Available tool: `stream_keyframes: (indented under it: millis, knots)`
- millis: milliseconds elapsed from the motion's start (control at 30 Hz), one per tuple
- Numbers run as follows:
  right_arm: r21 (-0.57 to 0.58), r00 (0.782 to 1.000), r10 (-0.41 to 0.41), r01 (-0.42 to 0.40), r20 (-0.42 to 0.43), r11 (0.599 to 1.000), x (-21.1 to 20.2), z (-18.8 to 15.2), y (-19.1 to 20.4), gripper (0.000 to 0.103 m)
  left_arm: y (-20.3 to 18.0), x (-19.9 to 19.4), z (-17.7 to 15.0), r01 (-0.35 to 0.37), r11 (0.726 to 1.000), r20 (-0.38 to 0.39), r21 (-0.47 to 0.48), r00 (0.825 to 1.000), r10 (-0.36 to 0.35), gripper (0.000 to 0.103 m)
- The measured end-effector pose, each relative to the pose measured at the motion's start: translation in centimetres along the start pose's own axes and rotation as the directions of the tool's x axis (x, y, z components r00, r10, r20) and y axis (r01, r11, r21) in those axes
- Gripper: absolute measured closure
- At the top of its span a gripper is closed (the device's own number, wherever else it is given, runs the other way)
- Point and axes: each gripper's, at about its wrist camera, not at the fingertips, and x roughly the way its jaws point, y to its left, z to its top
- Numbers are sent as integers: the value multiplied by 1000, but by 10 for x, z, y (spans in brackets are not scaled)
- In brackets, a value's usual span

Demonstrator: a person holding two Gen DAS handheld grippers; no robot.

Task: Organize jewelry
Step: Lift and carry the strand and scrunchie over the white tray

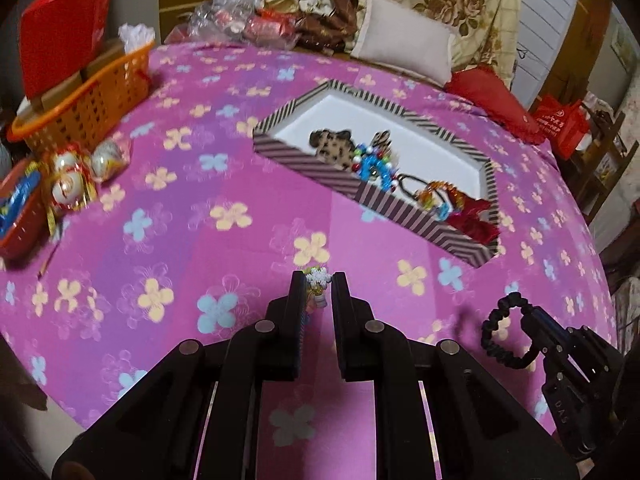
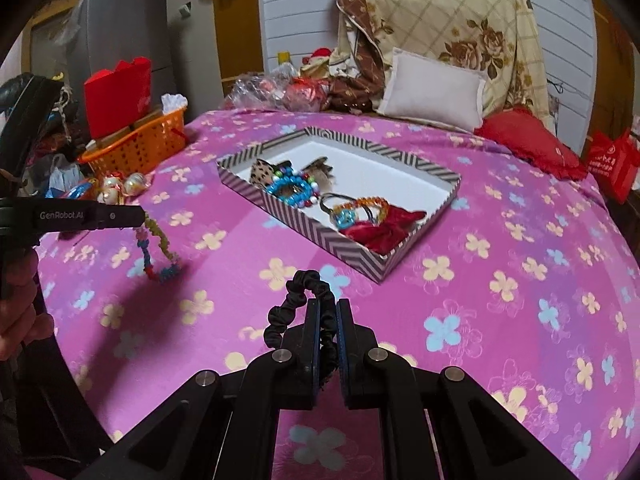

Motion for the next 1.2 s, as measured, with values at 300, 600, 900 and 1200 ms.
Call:
stream_keyframes:
  millis: [300,600,900,1200]
  knots:
    - [1,1000,4,-4,10,1000,-5,10,0,96,-13,-17,10,-28,999,44,22,999,27,91]
    - [3,1000,5,-5,-2,1000,3,20,-5,96,-31,-18,20,-46,997,67,57,997,42,91]
    - [23,1000,5,-5,-11,1000,14,26,-16,96,-46,-7,32,-60,994,68,86,996,55,91]
    - [46,1000,10,-9,-19,999,27,34,-28,96,-60,7,46,-75,991,64,115,996,68,91]
